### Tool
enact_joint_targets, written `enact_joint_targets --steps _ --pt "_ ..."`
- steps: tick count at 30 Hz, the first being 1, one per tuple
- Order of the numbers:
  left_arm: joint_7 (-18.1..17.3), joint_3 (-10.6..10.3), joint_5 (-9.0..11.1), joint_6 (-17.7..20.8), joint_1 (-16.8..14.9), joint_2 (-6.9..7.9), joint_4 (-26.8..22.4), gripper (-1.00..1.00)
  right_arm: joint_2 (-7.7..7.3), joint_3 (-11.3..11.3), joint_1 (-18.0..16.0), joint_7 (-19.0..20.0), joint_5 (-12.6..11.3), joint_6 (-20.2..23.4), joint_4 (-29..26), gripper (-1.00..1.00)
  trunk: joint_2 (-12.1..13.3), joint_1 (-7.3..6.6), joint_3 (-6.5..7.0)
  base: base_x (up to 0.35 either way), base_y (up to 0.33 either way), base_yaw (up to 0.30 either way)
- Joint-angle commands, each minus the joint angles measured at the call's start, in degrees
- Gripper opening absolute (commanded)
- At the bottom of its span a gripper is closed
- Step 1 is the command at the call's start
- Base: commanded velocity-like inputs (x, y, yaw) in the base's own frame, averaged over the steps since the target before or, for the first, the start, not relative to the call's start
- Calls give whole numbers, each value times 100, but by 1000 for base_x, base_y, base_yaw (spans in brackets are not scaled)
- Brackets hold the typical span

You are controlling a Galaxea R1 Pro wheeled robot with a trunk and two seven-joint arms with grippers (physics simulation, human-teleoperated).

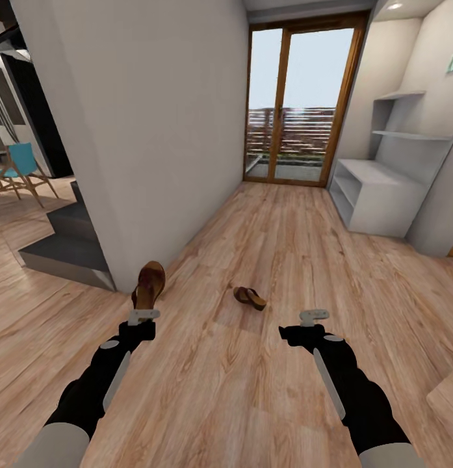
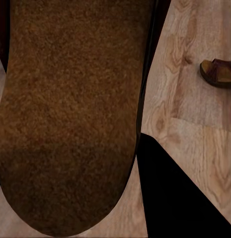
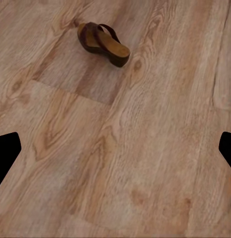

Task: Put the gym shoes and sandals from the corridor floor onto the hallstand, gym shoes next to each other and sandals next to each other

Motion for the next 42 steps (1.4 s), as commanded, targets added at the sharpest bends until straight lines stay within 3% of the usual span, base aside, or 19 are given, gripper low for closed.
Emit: enact_joint_targets --steps 1,9,27,42 --pt "-22 -2 3 30 -2 0 -12 -100 -5 8 -3 3 -5 26 -6 100 -2 2 -6 300 -174 0" --pt "-15 -24 -4 4 -2 -100 -16 -100 -5 8 -3 3 -11 26 0 100 -2 2 -6 298 -174 0" --pt "-13 -25 -4 5 -2 -104 -17 -100 4 11 -3 3 -14 23 3 100 -2 2 -5 275 -185 2" --pt "-13 -26 -3 5 -2 -112 -17 -100 13 8 -3 2 -14 23 3 100 -2 2 20 278 -220 175"
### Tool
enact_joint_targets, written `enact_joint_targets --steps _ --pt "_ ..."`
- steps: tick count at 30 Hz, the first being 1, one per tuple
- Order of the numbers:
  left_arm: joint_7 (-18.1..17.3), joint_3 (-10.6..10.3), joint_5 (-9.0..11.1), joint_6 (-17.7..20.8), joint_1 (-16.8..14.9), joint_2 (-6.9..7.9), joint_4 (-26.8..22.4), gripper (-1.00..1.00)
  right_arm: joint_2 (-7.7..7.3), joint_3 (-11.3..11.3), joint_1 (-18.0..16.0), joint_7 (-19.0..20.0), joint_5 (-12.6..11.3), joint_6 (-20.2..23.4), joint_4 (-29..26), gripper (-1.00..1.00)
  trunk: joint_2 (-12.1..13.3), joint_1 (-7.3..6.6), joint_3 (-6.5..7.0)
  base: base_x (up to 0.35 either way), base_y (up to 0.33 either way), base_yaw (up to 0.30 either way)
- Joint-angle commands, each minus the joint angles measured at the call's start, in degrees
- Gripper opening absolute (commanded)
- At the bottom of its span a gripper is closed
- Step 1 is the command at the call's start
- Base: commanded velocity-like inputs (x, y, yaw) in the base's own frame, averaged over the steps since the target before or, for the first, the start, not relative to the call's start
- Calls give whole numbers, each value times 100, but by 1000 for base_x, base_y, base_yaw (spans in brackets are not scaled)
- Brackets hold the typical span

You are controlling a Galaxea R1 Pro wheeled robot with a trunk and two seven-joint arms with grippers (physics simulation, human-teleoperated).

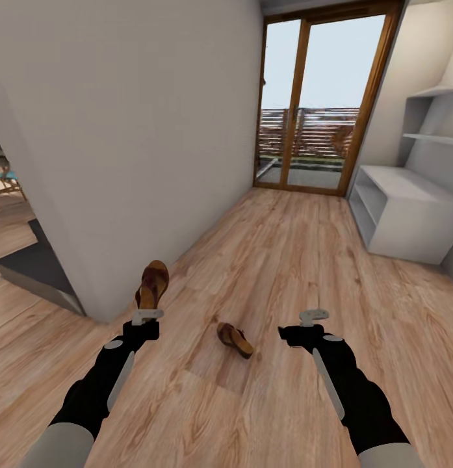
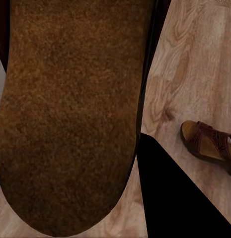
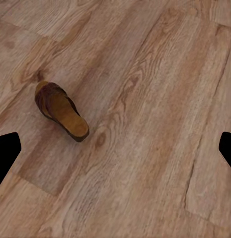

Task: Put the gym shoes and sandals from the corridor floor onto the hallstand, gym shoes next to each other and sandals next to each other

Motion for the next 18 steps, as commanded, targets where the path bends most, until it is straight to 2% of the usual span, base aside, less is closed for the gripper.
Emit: enact_joint_targets --steps 1,14,18 --pt "-20 -3 5 38 -2 3 -11 -100 -5 9 -3 2 -6 26 -6 100 -2 2 -5 278 -220 20" --pt "-20 -3 5 38 -2 3 -11 -100 -12 7 -3 -4 4 26 -14 100 -2 2 -5 278 -220 6" --pt "-20 -3 6 38 -2 3 -11 -100 -13 7 -3 -4 4 26 -14 100 -2 2 -5 272 -213 188"
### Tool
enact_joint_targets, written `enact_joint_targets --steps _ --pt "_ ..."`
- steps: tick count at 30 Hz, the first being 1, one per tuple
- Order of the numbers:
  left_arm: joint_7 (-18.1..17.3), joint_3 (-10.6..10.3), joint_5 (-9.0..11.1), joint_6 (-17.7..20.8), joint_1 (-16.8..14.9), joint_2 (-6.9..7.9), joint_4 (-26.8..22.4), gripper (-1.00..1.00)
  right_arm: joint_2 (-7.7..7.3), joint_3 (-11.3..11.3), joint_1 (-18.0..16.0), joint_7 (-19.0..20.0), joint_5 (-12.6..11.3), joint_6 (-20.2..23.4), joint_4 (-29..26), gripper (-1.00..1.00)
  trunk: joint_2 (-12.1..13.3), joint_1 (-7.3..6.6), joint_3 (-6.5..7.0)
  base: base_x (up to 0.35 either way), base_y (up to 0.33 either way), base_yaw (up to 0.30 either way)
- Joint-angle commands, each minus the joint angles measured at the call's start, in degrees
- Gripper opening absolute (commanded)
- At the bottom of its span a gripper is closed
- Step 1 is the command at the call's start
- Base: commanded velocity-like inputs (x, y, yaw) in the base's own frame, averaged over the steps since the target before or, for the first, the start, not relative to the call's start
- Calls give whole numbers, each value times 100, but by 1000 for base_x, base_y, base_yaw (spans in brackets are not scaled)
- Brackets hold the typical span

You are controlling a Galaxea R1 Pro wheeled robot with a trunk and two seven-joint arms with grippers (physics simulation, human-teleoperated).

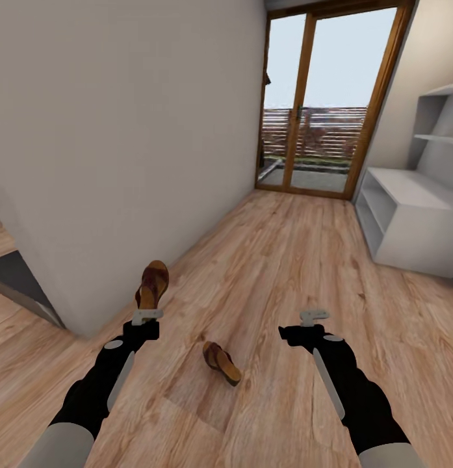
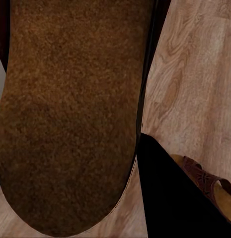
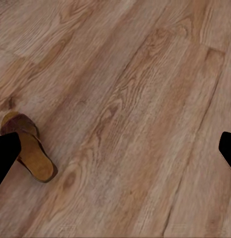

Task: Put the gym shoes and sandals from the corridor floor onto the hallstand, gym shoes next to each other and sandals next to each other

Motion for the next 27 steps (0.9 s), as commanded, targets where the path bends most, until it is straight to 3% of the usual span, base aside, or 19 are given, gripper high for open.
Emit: enact_joint_targets --steps 1,17,27 --pt "-21 -3 3 36 -3 2 -9 -100 -6 7 -2 2 -6 27 -7 100 -2 1 -6 230 -169 260" --pt "-21 -3 8 39 -3 2 -9 -100 -6 7 -2 2 -7 27 -8 100 -2 1 -6 22 -15 290" --pt "-21 -3 8 45 -3 2 -9 -100 -6 6 -2 2 -4 27 1 100 -2 1 -6 221 -98 40"
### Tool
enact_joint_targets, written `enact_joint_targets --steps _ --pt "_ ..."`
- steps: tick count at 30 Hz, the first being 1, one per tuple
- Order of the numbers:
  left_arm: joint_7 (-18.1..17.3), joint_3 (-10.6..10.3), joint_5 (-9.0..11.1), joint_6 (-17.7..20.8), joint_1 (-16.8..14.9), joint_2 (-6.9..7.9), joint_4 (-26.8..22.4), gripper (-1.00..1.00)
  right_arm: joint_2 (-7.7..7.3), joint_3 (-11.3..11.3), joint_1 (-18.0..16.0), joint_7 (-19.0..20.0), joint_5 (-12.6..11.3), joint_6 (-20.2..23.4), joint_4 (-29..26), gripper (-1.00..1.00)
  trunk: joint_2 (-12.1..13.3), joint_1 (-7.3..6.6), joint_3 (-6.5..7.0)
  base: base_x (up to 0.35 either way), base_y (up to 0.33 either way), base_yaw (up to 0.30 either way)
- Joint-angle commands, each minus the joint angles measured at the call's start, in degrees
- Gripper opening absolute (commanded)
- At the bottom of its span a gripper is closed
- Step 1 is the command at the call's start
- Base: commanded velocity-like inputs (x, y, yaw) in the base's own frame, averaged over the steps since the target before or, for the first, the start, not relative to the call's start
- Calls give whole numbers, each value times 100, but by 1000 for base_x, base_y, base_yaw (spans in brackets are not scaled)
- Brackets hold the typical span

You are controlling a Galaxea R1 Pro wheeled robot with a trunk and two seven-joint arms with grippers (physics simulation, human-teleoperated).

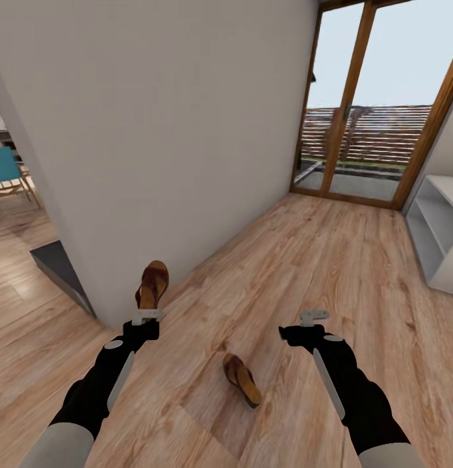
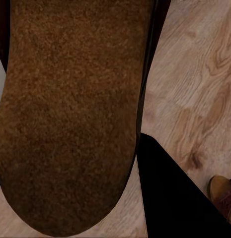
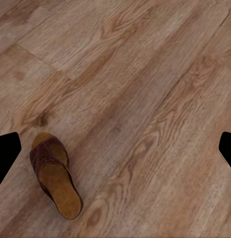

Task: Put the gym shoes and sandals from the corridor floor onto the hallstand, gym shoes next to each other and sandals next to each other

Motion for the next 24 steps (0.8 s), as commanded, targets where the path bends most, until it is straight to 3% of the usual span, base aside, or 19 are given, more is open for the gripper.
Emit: enact_joint_targets --steps 1,11,20,24 --pt "-20 -3 4 37 -2 3 -10 -100 -5 8 -3 3 -4 27 -8 100 -2 2 -6 288 -140 1" --pt "-20 -12 4 37 -2 -32 -10 -100 -9 3 -3 11 -8 31 -14 100 -2 2 -6 268 -185 151" --pt "-20 -12 4 37 -2 -84 -10 -100 -5 9 -3 11 -8 32 -11 100 -2 2 -6 101 -277 295" --pt "-20 -12 4 37 -2 -85 -10 -100 -5 9 -3 11 -5 33 -11 100 -2 2 -6 51 -154 129"
